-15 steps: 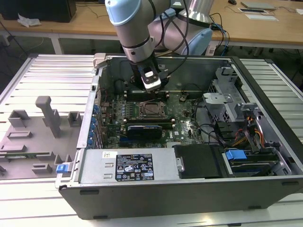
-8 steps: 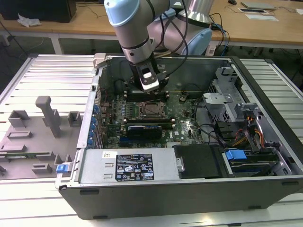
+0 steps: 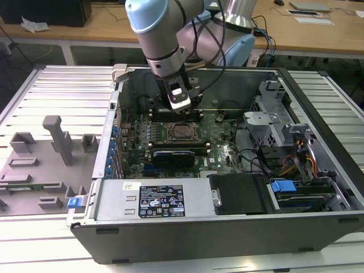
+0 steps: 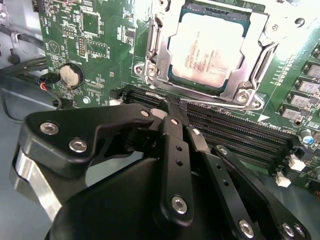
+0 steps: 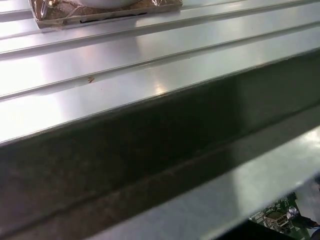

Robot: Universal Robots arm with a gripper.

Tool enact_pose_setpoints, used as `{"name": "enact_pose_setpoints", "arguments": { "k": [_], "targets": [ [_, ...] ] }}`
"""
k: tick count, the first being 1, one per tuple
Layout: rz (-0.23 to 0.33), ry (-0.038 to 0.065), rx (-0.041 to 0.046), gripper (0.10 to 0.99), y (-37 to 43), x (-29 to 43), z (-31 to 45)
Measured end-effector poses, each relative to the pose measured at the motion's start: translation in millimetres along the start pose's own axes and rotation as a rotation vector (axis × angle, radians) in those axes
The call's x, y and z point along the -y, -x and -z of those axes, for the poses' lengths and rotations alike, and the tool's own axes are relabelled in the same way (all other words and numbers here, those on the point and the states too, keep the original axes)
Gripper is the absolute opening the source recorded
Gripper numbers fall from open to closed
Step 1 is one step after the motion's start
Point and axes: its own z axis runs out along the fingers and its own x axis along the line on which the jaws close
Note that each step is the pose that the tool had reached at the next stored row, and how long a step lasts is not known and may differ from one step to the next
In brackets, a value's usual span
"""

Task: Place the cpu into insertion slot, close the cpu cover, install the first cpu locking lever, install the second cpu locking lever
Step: 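Install the first cpu locking lever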

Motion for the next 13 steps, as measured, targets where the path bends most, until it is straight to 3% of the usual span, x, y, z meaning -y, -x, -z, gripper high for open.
{"name": "enact_pose_setpoints", "arguments": {
  "k": [13],
  "targets": [
    [0.000, 0.000, 0.0000, 0.106, -1.0, 2.6, -5.6]
  ]
}}
